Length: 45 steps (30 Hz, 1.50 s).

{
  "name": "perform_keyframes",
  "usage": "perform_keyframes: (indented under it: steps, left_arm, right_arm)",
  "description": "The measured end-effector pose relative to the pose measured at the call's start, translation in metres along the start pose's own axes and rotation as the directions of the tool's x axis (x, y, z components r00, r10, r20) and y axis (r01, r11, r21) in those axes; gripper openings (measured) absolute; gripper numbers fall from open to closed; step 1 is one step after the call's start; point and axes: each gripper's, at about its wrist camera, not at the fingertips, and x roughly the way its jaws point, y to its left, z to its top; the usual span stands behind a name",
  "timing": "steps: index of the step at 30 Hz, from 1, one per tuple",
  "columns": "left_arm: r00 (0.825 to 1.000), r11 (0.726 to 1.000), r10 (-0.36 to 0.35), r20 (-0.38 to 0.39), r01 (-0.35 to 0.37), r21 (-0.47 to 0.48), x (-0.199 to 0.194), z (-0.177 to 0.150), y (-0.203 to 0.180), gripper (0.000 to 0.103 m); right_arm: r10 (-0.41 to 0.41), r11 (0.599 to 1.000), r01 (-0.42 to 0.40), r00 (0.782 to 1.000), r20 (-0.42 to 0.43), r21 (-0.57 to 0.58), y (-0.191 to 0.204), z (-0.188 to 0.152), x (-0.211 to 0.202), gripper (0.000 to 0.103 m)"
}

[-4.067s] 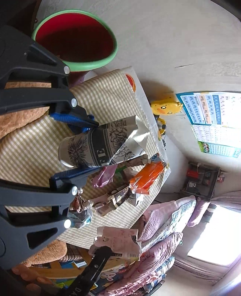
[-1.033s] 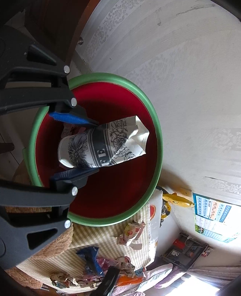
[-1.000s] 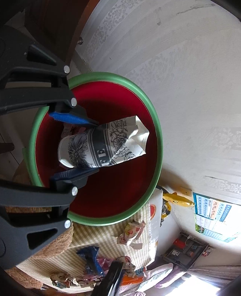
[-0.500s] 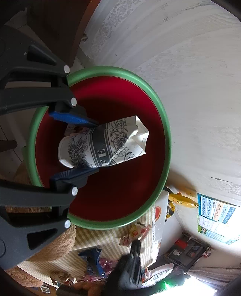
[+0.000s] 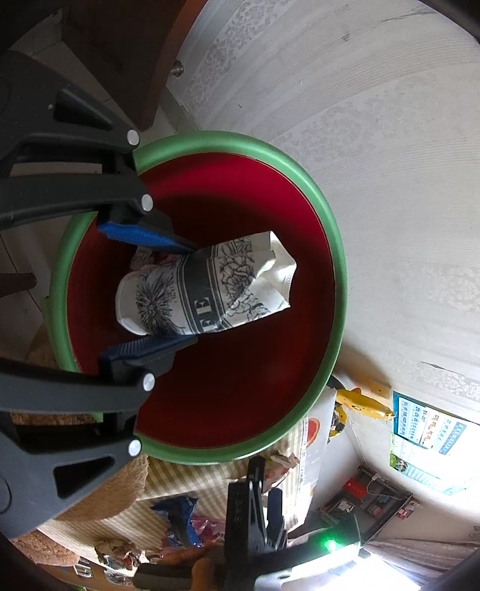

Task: Collect trash
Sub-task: 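Open the left gripper to drop the cup while the right drops the juice box into the bucket, then grasp the blue wrapper with the left gripper while the right grasps a pink wrapper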

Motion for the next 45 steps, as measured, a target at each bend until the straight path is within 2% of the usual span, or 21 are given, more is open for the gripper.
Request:
perform_keyframes:
  steps: [1,2,5,7,8,10,13,18,19,20,22,24,27,30,33,34,36,38,40,43,45]
  left_arm:
    - [1.0,1.0,-0.001,-0.002,0.001,0.0,0.0,0.0,0.0,0.041]
    - [1.0,1.0,-0.002,-0.003,0.002,0.0,0.001,-0.001,0.001,0.041]
    - [1.0,1.0,-0.002,-0.009,0.002,-0.003,0.004,-0.001,0.001,0.041]
    - [1.0,1.0,-0.004,-0.013,0.004,-0.002,0.006,0.0,0.002,0.041]
    - [1.0,1.0,-0.004,-0.013,0.003,-0.001,0.006,-0.001,0.002,0.041]
    - [1.0,1.0,0.001,-0.013,-0.001,-0.004,0.006,0.0,0.004,0.041]
    - [1.0,1.0,0.008,-0.017,-0.008,-0.012,0.008,0.002,0.006,0.041]
    - [1.0,0.999,0.027,-0.006,-0.028,-0.017,0.004,0.004,0.008,0.043]
    - [0.999,0.999,0.036,-0.004,-0.036,-0.022,0.002,0.004,0.009,0.055]
    - [0.999,0.999,0.04,0.005,-0.04,-0.03,0.0,0.005,0.01,0.067]
    - [0.999,0.998,0.037,0.026,-0.036,-0.044,-0.007,0.006,0.011,0.071]
    - [0.999,0.998,0.042,0.034,-0.041,-0.039,-0.011,0.007,0.01,0.073]
    - [0.998,0.999,0.041,0.042,-0.04,-0.031,-0.016,0.008,0.006,0.073]
    - [0.999,1.0,0.03,0.046,-0.03,-0.005,-0.02,0.007,-0.005,0.073]
    - [0.998,0.999,0.012,0.056,-0.014,0.035,-0.026,0.007,-0.021,0.073]
    - [0.998,0.999,0.005,0.062,-0.008,0.05,-0.028,0.007,-0.028,0.073]
    - [0.998,0.997,-0.006,0.068,0.001,0.077,-0.03,0.006,-0.04,0.073]
    - [0.997,0.994,-0.022,0.07,0.014,0.105,-0.033,0.004,-0.054,0.073]
    - [0.996,0.989,-0.038,0.075,0.027,0.144,-0.037,0.002,-0.069,0.073]
    - [0.995,0.978,-0.063,0.076,0.046,0.203,-0.043,-0.004,-0.092,0.073]
    - [0.994,0.97,-0.077,0.074,0.058,0.237,-0.048,-0.007,-0.106,0.073]
  right_arm:
    - [-0.012,1.0,0.012,1.0,0.018,0.01,-0.002,0.0,-0.002,0.061]
    - [-0.012,1.0,0.011,1.0,0.029,0.025,-0.004,0.0,-0.005,0.044]
    - [0.021,0.997,-0.025,0.999,0.05,0.079,-0.012,-0.002,-0.013,0.034]
    - [0.04,0.992,-0.049,0.996,0.078,0.119,-0.017,-0.005,-0.024,0.032]
    - [0.069,0.985,-0.084,0.992,0.101,0.153,-0.019,-0.008,-0.033,0.032]
    - [0.169,0.954,-0.203,0.972,0.165,0.22,-0.018,-0.01,-0.054,0.031]
    - [0.32,0.894,-0.381,0.912,0.258,0.235,0.002,-0.012,-0.088,0.031]
    - [0.466,0.831,-0.528,0.833,0.298,0.177,0.041,-0.006,-0.111,0.033]
    - [0.471,0.827,-0.533,0.83,0.298,0.18,0.046,-0.006,-0.113,0.035]
    - [0.473,0.824,-0.537,0.828,0.302,0.182,0.051,-0.004,-0.114,0.043]
    - [0.477,0.812,-0.551,0.817,0.325,0.195,0.052,-0.004,-0.12,0.049]
    - [0.478,0.799,-0.562,0.809,0.342,0.214,0.048,-0.006,-0.123,0.049]
    - [0.471,0.776,-0.575,0.802,0.368,0.259,0.04,-0.029,-0.133,0.052]
    - [0.429,0.775,-0.551,0.818,0.383,0.311,0.021,-0.057,-0.135,0.053]
    - [0.345,0.788,-0.483,0.86,0.376,0.382,-0.002,-0.101,-0.141,0.054]
    - [0.302,0.793,-0.443,0.882,0.36,0.419,-0.016,-0.121,-0.14,0.055]
    - [0.236,0.802,-0.377,0.912,0.335,0.464,-0.036,-0.142,-0.137,0.057]
    - [0.121,0.815,-0.258,0.951,0.283,0.52,-0.066,-0.168,-0.132,0.057]
    - [0.045,0.812,-0.161,0.976,0.215,0.561,-0.093,-0.183,-0.121,0.058]
    - [0.071,0.774,-0.154,0.985,0.158,0.615,-0.123,-0.195,-0.098,0.059]
    - [0.076,0.783,-0.134,0.99,0.12,0.607,-0.133,-0.192,-0.084,0.059]
